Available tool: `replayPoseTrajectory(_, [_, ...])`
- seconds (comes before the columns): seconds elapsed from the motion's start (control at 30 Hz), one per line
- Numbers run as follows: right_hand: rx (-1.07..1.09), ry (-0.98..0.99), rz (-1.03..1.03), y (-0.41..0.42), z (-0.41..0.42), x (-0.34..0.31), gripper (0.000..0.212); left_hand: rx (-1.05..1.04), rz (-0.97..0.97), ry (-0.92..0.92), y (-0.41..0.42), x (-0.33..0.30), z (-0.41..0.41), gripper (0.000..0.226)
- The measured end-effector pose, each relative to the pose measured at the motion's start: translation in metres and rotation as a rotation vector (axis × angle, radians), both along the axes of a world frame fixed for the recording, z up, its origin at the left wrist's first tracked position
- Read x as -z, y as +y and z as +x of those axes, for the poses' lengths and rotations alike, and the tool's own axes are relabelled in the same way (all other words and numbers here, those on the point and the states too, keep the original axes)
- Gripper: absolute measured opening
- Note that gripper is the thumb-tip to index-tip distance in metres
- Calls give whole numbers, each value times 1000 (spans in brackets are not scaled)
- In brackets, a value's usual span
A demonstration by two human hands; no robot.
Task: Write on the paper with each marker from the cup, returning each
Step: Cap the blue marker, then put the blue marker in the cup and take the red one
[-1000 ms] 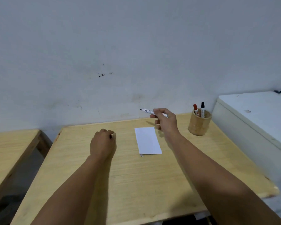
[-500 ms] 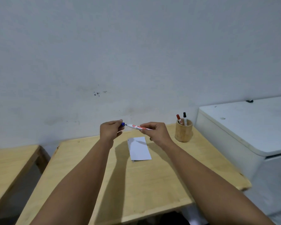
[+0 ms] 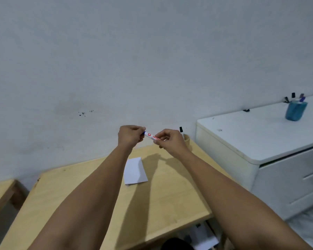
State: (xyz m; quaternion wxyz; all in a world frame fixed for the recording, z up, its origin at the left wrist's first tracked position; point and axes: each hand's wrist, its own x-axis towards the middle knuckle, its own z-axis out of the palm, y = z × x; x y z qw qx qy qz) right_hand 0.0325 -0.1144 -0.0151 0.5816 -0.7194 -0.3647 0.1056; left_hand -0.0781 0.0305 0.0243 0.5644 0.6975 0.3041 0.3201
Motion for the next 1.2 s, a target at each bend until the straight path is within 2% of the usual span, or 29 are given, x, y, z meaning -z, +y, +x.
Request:
replayPoseTrajectory(0.1, [59,-113,-211,-9,35,-24,27,153,95,-15,-14,-25,30,25])
replayPoseTrajectory(0.17, [171,-166,-238,-15,65,-40,22,188,95,-16,-19,-26,53,39])
replayPoseTrajectory(0.23, [266,-145,-205,-20,90,-49,17,167,177,88,-19,-12,74,48])
replayPoseTrajectory(0.33, [294,-136,-208,-25,117,-46,21,211,279,280,-21,20,100,68])
replayPoseTrajectory(0.43, [241,-151,-278,-17,128,-36,31,292,266,386,-26,47,120,90])
replayPoseTrajectory(0.53, [223,-208,-360,-7,131,-22,31,351,242,459,-27,72,136,102])
replayPoseTrajectory(0.63, [196,-289,-479,1,130,-9,24,383,209,455,-28,89,147,100])
replayPoseTrajectory(0.73, [217,-348,-626,9,128,-5,21,384,192,394,-31,101,154,84])
replayPoseTrajectory(0.87, [241,-431,-725,19,124,-2,29,334,188,314,-33,110,154,66])
replayPoseTrajectory(0.93, [265,-462,-738,24,123,2,23,325,175,297,-34,110,151,67])
replayPoseTrajectory(1.07, [320,-434,-710,25,121,5,16,305,168,273,-38,109,146,90])
replayPoseTrajectory(1.2, [385,-388,-571,17,115,-10,19,301,230,319,-40,108,147,85])
